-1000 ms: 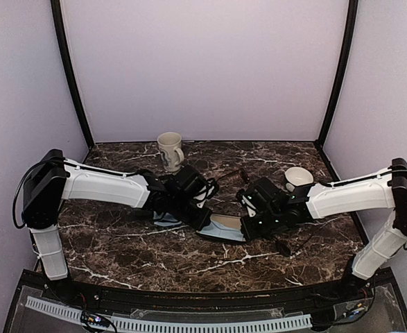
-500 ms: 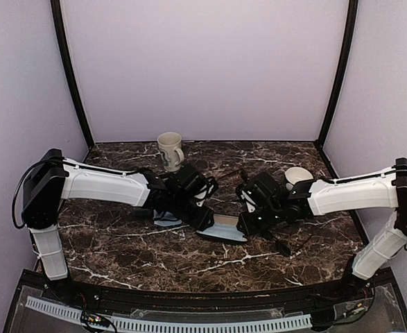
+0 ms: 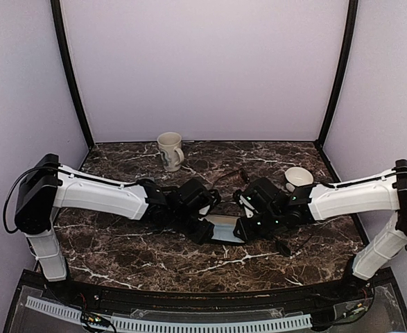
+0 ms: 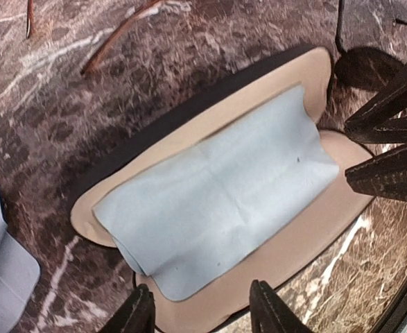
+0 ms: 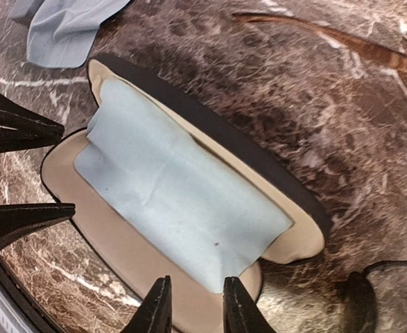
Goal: Organize the sunglasses
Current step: Place the folded cleaning cloth in the sunglasses case.
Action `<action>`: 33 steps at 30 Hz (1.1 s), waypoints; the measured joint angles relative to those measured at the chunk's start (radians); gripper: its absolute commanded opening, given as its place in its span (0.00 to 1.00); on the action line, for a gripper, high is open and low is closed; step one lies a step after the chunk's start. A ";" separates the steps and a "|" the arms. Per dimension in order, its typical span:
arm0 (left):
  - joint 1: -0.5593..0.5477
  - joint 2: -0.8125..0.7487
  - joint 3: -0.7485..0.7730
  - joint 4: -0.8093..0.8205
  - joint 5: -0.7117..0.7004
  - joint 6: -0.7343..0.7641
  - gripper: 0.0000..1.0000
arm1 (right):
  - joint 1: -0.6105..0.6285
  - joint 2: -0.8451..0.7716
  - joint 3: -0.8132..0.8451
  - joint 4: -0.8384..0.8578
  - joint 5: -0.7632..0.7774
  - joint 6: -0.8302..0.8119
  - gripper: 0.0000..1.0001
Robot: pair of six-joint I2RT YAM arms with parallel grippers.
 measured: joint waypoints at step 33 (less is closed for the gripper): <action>-0.060 -0.006 -0.028 -0.019 -0.083 -0.054 0.48 | 0.071 -0.145 -0.061 0.002 0.035 0.086 0.27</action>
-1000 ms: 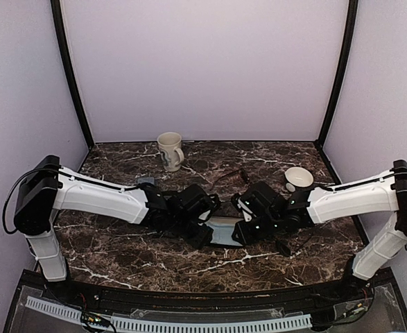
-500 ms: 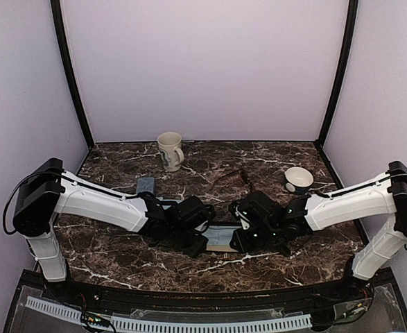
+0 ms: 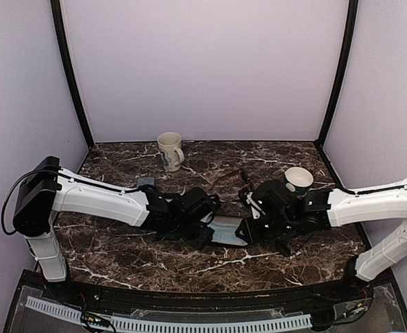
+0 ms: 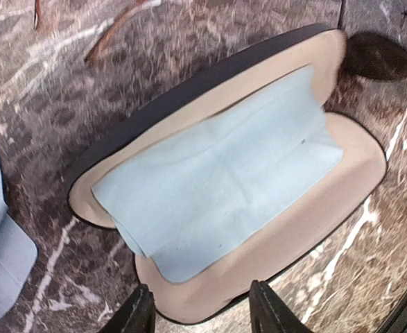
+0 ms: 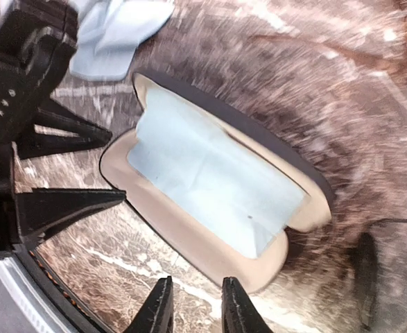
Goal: Organize the sunglasses
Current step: Place the folded cleaning cloth in the sunglasses case.
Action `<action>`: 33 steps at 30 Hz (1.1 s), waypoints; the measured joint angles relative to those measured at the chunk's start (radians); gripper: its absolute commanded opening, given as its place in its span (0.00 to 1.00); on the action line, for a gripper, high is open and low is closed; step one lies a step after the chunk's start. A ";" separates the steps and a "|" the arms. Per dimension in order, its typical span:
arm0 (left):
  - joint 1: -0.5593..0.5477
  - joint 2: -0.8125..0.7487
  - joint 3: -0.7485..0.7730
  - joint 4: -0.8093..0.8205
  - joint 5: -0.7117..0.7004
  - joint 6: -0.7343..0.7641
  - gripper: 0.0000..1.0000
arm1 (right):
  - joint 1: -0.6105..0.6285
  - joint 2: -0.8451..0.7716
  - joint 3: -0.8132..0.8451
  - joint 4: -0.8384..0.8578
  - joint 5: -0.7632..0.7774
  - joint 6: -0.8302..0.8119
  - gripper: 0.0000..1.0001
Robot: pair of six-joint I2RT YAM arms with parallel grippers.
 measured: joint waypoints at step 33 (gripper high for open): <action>0.076 -0.068 0.050 0.046 -0.021 0.074 0.67 | -0.310 -0.037 0.050 -0.196 0.115 -0.076 0.58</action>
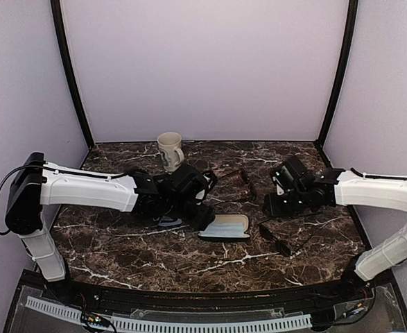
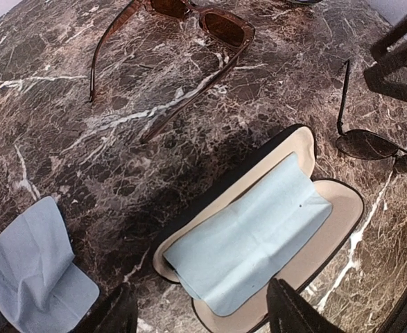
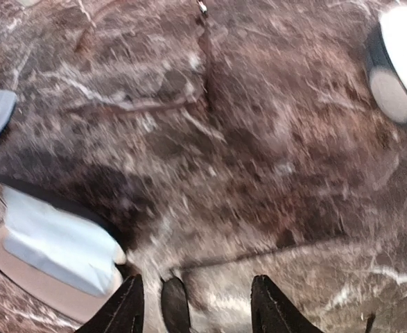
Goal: Organize the sunglasses
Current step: Place the folded cleaning cloth in the sunglasses case, then pick up the sunglasses from the center of the board.
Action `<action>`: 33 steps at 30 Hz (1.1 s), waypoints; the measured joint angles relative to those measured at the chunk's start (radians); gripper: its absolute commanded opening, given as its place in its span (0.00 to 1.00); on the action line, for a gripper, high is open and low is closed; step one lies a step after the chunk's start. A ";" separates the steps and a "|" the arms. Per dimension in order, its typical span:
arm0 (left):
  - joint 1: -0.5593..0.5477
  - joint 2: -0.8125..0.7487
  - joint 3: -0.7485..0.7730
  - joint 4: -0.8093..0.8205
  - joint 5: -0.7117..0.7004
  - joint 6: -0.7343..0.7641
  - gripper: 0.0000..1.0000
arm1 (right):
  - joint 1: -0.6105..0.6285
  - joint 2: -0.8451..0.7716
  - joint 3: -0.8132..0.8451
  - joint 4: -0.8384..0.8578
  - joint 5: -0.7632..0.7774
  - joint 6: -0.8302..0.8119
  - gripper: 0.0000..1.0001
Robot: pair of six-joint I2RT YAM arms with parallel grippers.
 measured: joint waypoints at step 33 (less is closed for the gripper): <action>0.044 -0.194 -0.226 0.038 0.012 -0.074 0.71 | -0.016 0.599 0.571 -0.056 -0.120 -0.597 0.75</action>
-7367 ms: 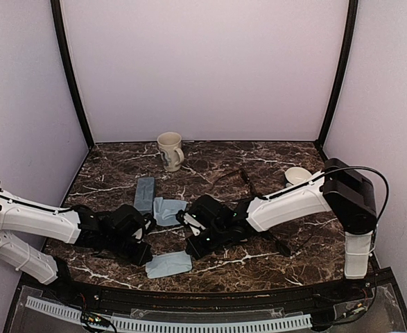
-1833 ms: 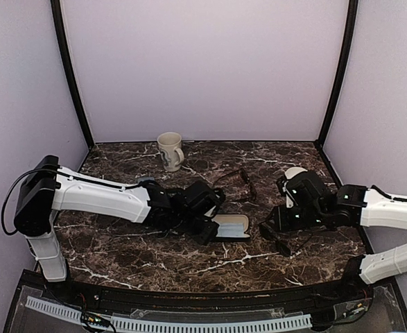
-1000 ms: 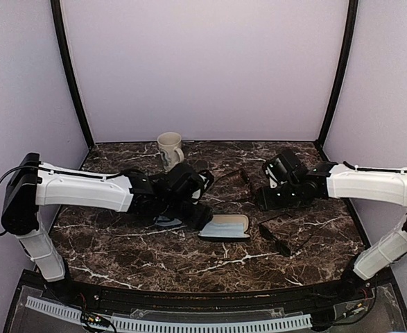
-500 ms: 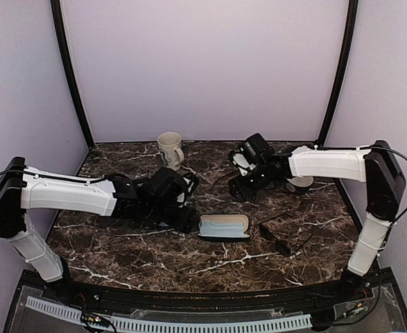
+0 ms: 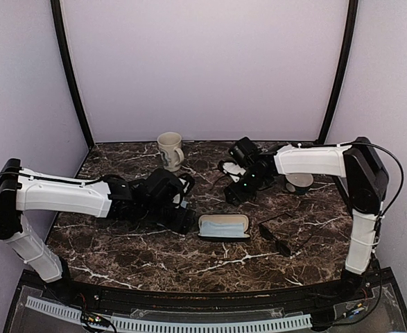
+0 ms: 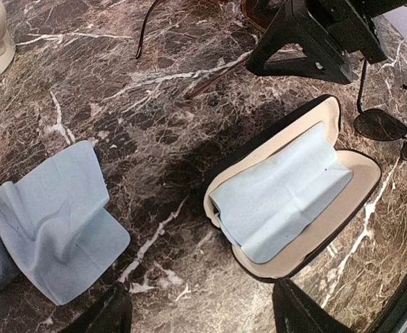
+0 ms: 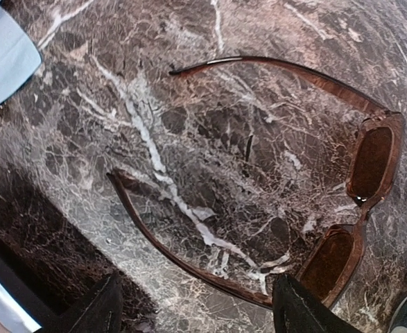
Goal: Organize the sunglasses
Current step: Pick up the sunglasses from the center of the board.
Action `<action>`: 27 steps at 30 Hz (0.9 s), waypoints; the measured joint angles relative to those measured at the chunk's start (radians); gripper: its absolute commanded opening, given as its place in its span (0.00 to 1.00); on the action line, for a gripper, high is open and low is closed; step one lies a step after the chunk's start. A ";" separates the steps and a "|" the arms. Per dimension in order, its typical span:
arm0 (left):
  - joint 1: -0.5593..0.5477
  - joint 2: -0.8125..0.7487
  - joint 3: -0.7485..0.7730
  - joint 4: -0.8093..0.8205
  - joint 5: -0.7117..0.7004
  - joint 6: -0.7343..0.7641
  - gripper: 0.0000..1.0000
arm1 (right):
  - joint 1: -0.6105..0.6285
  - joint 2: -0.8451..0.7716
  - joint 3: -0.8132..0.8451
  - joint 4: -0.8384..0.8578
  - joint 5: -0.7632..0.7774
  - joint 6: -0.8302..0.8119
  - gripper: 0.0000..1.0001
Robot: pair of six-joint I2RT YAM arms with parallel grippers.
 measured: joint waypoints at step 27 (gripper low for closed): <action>0.000 0.000 0.000 0.000 0.006 -0.002 0.71 | 0.000 0.201 0.199 -0.155 -0.012 -0.185 0.33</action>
